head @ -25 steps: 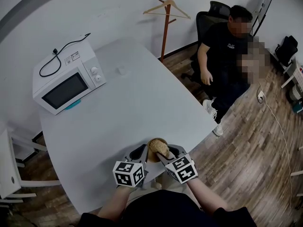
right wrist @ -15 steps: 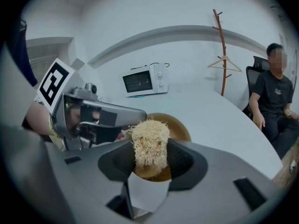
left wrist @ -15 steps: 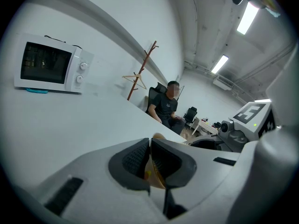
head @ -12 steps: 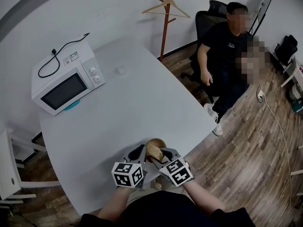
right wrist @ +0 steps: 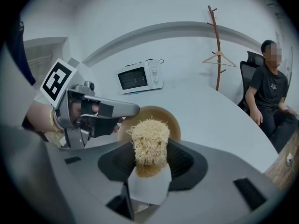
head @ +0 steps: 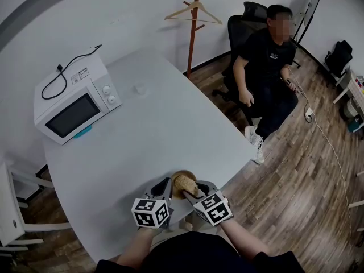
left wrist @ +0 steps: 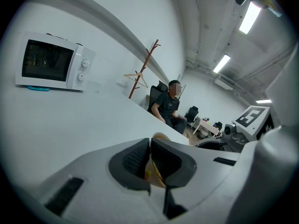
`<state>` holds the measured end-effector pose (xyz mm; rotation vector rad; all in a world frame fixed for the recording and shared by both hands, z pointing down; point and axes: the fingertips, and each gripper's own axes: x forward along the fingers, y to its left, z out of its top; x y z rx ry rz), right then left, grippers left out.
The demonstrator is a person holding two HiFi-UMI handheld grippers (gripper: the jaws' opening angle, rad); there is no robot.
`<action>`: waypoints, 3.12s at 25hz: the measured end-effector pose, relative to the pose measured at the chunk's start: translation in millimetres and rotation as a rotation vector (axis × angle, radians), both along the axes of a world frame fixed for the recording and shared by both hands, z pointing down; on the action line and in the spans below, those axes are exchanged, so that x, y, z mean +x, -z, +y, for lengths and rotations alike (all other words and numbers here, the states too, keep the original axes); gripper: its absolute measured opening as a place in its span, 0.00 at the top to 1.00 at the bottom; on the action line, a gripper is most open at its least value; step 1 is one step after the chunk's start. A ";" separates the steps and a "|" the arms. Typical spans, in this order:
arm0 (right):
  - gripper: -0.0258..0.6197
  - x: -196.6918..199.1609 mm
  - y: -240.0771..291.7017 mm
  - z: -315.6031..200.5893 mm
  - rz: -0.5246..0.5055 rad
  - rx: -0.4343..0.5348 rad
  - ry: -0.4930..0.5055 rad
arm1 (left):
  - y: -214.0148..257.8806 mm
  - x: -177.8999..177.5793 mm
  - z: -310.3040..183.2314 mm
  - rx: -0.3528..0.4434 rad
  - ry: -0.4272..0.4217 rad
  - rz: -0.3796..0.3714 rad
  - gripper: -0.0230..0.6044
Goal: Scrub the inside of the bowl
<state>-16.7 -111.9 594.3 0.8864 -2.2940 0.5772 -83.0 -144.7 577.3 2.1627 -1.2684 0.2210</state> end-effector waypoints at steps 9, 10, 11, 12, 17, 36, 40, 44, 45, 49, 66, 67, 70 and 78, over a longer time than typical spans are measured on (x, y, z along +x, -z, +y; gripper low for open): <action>0.68 7.4 10.1 -4.8 -0.055 0.009 -0.058 | -17.7 -8.2 1.7 -0.061 0.026 -0.026 0.92; 0.68 7.3 10.9 -5.0 -0.059 0.011 -0.062 | -20.6 -9.8 1.1 -0.070 0.031 -0.031 0.92; 0.68 7.2 11.3 -5.0 -0.061 0.013 -0.065 | -23.5 -11.5 0.5 -0.078 0.036 -0.037 0.92; 0.68 7.5 11.6 -5.1 -0.062 0.015 -0.067 | -26.4 -13.1 -0.2 -0.085 0.041 -0.045 0.92; 0.68 11.3 13.2 -3.5 -0.075 0.014 -0.087 | -39.1 -19.6 -2.1 -0.114 0.067 -0.074 0.92; 0.68 17.5 21.1 17.3 -0.138 0.055 -0.163 | -48.6 -23.4 3.3 -0.080 0.063 -0.135 0.68; 0.68 14.8 23.7 20.5 -0.144 0.065 -0.170 | -44.5 -27.6 6.4 -0.066 0.066 -0.140 0.66; 0.68 14.1 30.1 24.1 -0.157 0.084 -0.178 | -31.7 -27.0 11.6 -0.038 0.068 -0.123 0.66; 0.68 14.9 31.4 24.3 -0.160 0.092 -0.181 | -26.8 -26.0 12.8 -0.027 0.069 -0.117 0.66; 0.68 16.5 37.9 25.1 -0.187 0.120 -0.183 | -7.1 -19.7 20.2 0.013 0.073 -0.094 0.66; 0.68 39.5 77.1 46.8 -0.240 0.211 -0.007 | 27.1 6.6 73.3 0.045 0.206 -0.057 0.93; 0.68 42.6 78.9 49.9 -0.240 0.215 0.000 | 29.5 10.0 77.1 0.049 0.212 -0.058 0.93; 0.68 50.6 83.0 58.3 -0.249 0.224 0.012 | 34.9 18.6 87.7 0.054 0.224 -0.062 0.93; 0.68 72.5 89.2 81.4 -0.269 0.252 0.024 | 38.4 40.0 116.2 0.055 0.254 -0.060 0.93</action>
